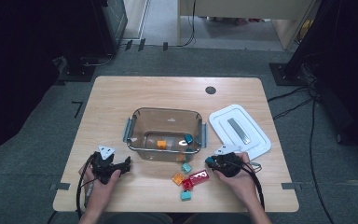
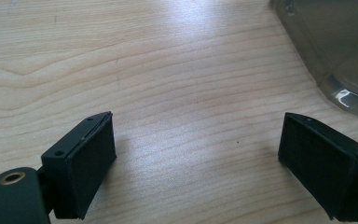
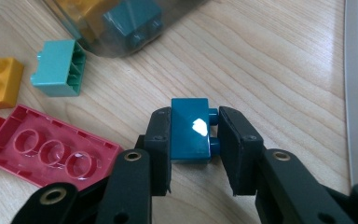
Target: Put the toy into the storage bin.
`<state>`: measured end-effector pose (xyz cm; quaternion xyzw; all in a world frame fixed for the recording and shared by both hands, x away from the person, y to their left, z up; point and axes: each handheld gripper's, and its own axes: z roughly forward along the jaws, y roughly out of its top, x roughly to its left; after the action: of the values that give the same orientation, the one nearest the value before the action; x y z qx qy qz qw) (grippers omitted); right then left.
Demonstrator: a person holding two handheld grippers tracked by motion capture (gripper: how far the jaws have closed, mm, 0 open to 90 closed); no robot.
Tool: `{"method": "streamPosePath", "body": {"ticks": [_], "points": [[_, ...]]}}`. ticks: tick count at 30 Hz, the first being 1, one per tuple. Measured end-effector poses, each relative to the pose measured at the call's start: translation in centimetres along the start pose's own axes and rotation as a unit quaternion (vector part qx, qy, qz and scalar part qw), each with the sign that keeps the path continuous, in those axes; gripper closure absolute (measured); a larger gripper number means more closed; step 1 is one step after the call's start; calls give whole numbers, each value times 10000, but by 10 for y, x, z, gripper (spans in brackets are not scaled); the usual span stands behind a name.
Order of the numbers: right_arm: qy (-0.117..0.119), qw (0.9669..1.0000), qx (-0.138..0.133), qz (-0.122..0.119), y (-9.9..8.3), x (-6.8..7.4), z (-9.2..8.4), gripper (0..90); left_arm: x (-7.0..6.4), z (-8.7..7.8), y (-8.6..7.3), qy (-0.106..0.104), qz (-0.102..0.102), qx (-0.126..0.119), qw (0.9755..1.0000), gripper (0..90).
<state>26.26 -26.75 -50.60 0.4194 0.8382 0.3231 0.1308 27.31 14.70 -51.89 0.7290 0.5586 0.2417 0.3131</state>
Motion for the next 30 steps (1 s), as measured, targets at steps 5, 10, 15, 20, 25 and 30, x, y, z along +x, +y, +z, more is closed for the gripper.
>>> {"method": "streamPosePath", "body": {"ticks": [5,10,15,20,25,30], "points": [[-54,9999,13,-104,0,2,0,678,0,0,0,1,-5,-5,10000,106],[-73,9997,-23,-252,-1,4,0,676,0,0,0,0,0,-1,10000,106],[-54,9998,-29,-183,-1,3,0,680,0,0,0,1,-5,-5,10000,106],[45,9999,-24,-111,1,1,-3,680,0,0,0,0,2,0,10000,106],[115,9998,-154,29,6,-8,-19,680,0,0,0,0,1,0,10000,106],[97,9997,-195,88,11,-17,-36,680,0,0,0,1,0,0,10000,106]]}}
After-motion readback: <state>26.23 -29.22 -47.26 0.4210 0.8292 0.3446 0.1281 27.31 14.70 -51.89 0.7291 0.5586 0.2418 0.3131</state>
